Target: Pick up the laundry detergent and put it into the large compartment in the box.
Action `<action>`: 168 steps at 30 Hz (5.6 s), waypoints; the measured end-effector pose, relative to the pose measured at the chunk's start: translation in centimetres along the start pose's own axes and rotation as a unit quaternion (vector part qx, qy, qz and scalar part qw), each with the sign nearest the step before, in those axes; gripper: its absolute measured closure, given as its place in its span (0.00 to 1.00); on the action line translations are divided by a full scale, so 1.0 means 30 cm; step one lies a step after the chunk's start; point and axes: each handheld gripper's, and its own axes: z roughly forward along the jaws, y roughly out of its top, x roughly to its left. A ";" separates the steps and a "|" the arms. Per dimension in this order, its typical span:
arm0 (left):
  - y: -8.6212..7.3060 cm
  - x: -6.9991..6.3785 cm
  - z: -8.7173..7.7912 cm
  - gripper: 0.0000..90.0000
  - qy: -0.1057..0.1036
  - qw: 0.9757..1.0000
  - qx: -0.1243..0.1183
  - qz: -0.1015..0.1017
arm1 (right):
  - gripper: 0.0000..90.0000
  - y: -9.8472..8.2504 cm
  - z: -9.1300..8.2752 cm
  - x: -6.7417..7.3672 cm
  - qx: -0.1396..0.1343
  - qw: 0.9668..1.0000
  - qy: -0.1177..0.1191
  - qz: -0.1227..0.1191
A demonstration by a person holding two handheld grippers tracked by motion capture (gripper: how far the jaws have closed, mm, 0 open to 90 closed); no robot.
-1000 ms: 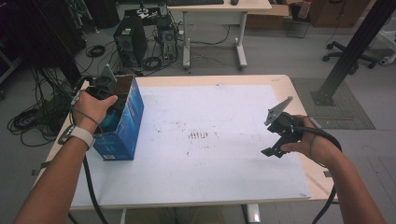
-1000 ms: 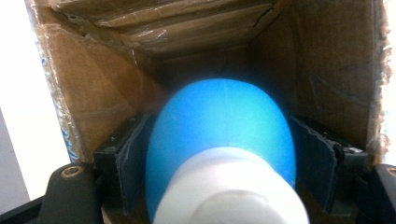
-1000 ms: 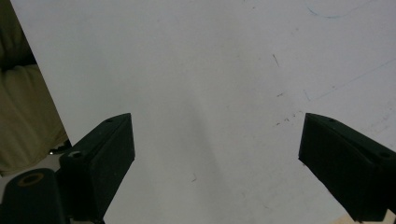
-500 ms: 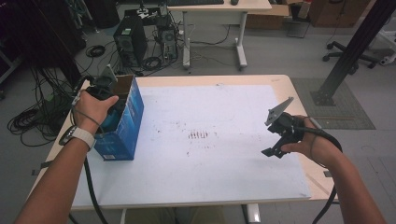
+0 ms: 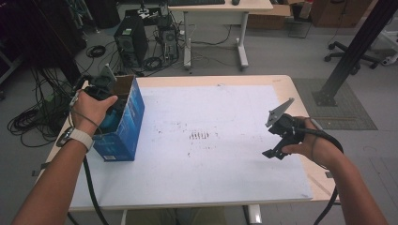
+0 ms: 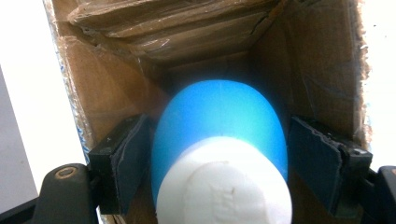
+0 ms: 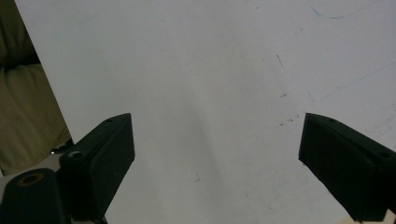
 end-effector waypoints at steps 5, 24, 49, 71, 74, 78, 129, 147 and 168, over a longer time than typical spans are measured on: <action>-0.005 -0.001 -0.010 0.25 0.004 1.000 -0.008 0.001 | 0.12 -0.001 -0.001 0.005 -0.004 1.000 0.000 0.001; -0.004 -0.014 -0.096 0.18 0.001 1.000 -0.017 0.019 | 0.12 -0.018 -0.022 0.023 -0.009 1.000 -0.007 0.004; 0.042 -0.152 -0.335 0.13 -0.009 0.993 -0.042 0.113 | 0.12 -0.041 -0.059 0.024 -0.011 1.000 -0.015 0.015; 0.089 -0.303 -0.439 0.13 -0.027 0.985 -0.039 0.166 | 0.12 -0.037 -0.064 0.018 -0.013 1.000 -0.017 0.015; 0.095 -0.319 -0.446 0.13 -0.031 0.984 -0.039 0.173 | 0.12 -0.034 -0.065 0.018 -0.012 1.000 -0.017 0.015; 0.103 -0.334 -0.452 0.13 -0.037 0.982 -0.040 0.179 | 0.12 -0.033 -0.065 0.016 -0.011 1.000 -0.017 0.016; 0.098 -0.620 -0.397 0.12 -0.104 0.903 -0.035 0.415 | 0.12 -0.017 -0.073 0.001 -0.016 1.000 -0.018 0.018; 0.053 -0.651 -0.344 0.10 -0.129 0.882 -0.048 0.451 | 0.12 -0.020 -0.063 0.001 -0.016 1.000 -0.017 0.019; 0.020 -0.677 -0.276 0.10 -0.140 0.878 -0.053 0.454 | 0.12 -0.018 -0.054 0.000 -0.015 1.000 -0.015 0.019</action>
